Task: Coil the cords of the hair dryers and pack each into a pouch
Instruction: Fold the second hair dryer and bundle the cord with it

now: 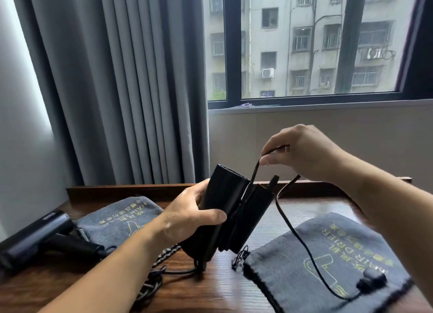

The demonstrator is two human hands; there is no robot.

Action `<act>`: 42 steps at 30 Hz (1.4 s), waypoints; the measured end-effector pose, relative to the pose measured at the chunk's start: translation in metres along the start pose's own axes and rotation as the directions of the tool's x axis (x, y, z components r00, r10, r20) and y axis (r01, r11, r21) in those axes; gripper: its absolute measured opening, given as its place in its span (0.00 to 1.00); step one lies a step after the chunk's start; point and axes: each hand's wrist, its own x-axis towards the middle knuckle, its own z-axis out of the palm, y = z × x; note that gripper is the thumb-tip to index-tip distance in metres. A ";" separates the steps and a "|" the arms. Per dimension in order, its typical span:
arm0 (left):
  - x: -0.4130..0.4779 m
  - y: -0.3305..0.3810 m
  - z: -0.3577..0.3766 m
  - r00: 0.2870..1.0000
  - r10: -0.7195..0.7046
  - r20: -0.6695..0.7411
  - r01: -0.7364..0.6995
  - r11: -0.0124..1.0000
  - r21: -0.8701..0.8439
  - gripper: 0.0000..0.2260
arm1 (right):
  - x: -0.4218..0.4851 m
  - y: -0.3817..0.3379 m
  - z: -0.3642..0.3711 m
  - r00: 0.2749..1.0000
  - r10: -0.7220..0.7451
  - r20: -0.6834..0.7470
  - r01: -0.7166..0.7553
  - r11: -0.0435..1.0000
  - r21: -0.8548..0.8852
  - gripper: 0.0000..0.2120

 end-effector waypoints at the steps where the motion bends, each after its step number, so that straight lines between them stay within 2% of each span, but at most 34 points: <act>1: -0.001 0.003 0.000 0.999 0.006 0.032 -0.004 0.998 -0.059 0.27 | 0.000 0.004 0.004 0.999 0.032 0.018 -0.033 0.998 0.046 0.04; 4: -0.001 0.005 0.003 0.997 0.033 0.068 -0.015 0.969 -0.245 0.28 | 0.000 0.014 0.026 0.990 0.117 0.077 -0.133 0.960 0.247 0.03; 6: -0.001 0.009 0.008 0.996 0.080 0.036 -0.059 0.915 -0.400 0.26 | -0.004 0.015 0.045 0.984 0.150 0.092 -0.173 0.922 0.347 0.04; 8: 0.002 0.014 0.014 0.992 0.110 -0.061 -0.125 0.845 -0.520 0.23 | -0.012 0.011 0.062 0.981 0.169 0.096 -0.194 0.891 0.410 0.08; 10: 0.009 0.018 0.016 0.977 0.019 -0.212 -0.144 0.792 -0.593 0.31 | -0.021 0.000 0.077 0.980 0.158 0.119 -0.194 0.877 0.440 0.13; 13: 0.020 0.019 0.015 0.904 -0.094 -0.418 -0.207 0.758 -0.619 0.36 | -0.033 -0.019 0.090 0.965 0.162 0.206 -0.244 0.840 0.485 0.08; 14: 0.022 0.021 0.014 0.875 -0.110 -0.471 -0.244 0.740 -0.626 0.36 | -0.037 -0.025 0.092 0.947 0.175 0.270 -0.300 0.787 0.539 0.09; 16: 0.024 0.028 0.010 0.801 -0.104 -0.590 -0.336 0.738 -0.585 0.30 | -0.048 -0.037 0.095 0.892 0.161 0.422 -0.428 0.599 0.677 0.11; 18: 0.022 0.031 0.006 0.721 -0.055 -0.691 -0.386 0.796 -0.466 0.22 | -0.059 -0.047 0.093 0.832 0.125 0.540 -0.534 0.439 0.722 0.09; 19: 0.020 0.031 0.005 0.682 -0.018 -0.731 -0.372 0.852 -0.369 0.19 | -0.063 -0.049 0.089 0.806 0.122 0.580 -0.573 0.407 0.711 0.09; 21: 0.017 0.029 0.004 0.619 0.093 -0.780 -0.294 0.948 -0.121 0.17 | -0.064 -0.053 0.076 0.762 0.127 0.634 -0.613 0.455 0.646 0.08; 22: 0.015 0.027 0.003 0.606 0.155 -0.780 -0.242 0.970 0.005 0.19 | -0.064 -0.056 0.069 0.750 0.127 0.649 -0.601 0.540 0.589 0.07; 23: 0.014 0.025 0.003 0.606 0.211 -0.767 -0.182 0.975 0.124 0.22 | -0.063 -0.060 0.061 0.752 0.122 0.647 -0.544 0.670 0.506 0.07; 25: 0.012 0.021 0.001 0.623 0.266 -0.736 -0.064 0.955 0.290 0.26 | -0.060 -0.067 0.047 0.825 0.105 0.555 -0.275 0.932 0.234 0.09; 26: 0.011 0.019 0.000 0.637 0.263 -0.724 -0.037 0.949 0.312 0.26 | -0.059 -0.069 0.040 0.879 0.058 0.472 -0.114 0.989 0.089 0.10; 28: 0.009 0.015 0.000 0.677 0.252 -0.692 0.006 0.938 0.347 0.27 | -0.055 -0.073 0.027 0.949 -0.023 0.315 0.060 0.992 -0.108 0.12; 30: 0.008 0.010 0.002 0.753 0.209 -0.624 0.047 0.929 0.368 0.27 | -0.049 -0.071 0.018 0.980 -0.071 0.187 0.106 0.977 -0.184 0.12; 32: 0.006 0.011 0.008 0.824 0.161 -0.543 0.050 0.934 0.353 0.25 | -0.041 -0.065 0.010 0.988 -0.095 0.121 0.120 0.967 -0.226 0.11; 34: 0.003 0.011 0.011 0.891 0.114 -0.441 0.043 0.943 0.330 0.26 | -0.032 -0.057 0.001 0.990 -0.097 0.105 0.121 0.961 -0.248 0.12; 37: -0.002 0.016 0.014 0.969 0.043 -0.242 0.018 0.970 0.243 0.27 | -0.020 -0.043 -0.009 0.990 -0.099 0.097 0.116 0.976 -0.182 0.17; 39: -0.005 0.019 0.015 0.991 0.005 -0.131 0.019 0.984 0.178 0.26 | -0.016 -0.036 -0.012 0.989 -0.089 0.120 0.101 0.990 -0.100 0.18; 42: -0.008 0.019 0.011 1.000 -0.027 -0.013 0.028 0.997 0.066 0.26 | -0.014 -0.025 -0.011 0.975 -0.087 0.204 0.088 0.996 0.005 0.12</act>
